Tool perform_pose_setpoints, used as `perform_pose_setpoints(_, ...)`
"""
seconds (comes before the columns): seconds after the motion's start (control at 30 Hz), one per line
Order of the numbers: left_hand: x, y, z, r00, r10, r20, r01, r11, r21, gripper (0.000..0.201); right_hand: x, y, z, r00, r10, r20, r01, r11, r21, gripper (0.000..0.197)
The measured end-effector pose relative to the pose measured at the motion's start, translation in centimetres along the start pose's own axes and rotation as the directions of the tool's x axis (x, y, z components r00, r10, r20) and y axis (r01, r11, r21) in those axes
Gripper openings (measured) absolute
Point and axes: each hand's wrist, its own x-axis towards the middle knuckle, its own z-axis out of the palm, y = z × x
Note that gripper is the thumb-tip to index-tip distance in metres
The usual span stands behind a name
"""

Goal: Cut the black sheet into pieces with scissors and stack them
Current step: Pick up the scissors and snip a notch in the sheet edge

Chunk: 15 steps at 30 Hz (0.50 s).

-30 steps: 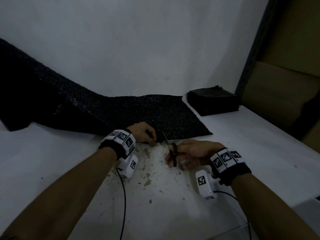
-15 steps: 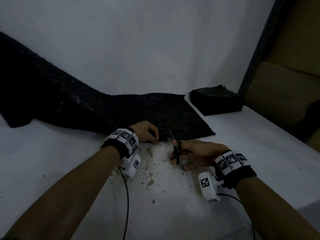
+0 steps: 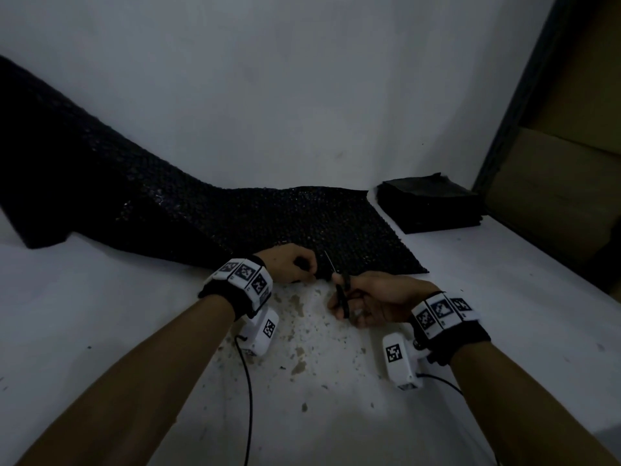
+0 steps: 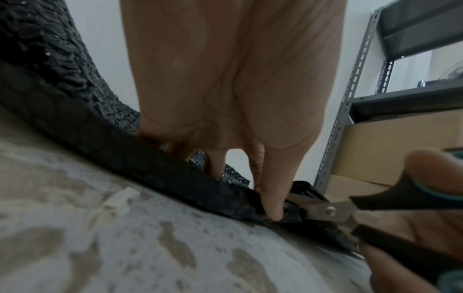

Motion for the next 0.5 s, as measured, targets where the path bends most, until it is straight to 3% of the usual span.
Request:
perform_pose_setpoints(0.33, -0.5, 0.1, -0.3, 0.999, -0.011, 0.032, 0.011, 1.000, -0.020, 0.014, 1.2, -0.2, 0.1, 0.991, -0.096, -0.095, 0.090, 0.994, -0.058, 0.055)
perform_pose_setpoints(0.5, -0.7, 0.3, -0.1, 1.000, -0.017, -0.008, 0.017, 1.000, 0.019, 0.009, 1.2, -0.1, 0.0, 0.990, -0.105, -0.092, 0.102, 0.994, -0.032, 0.053)
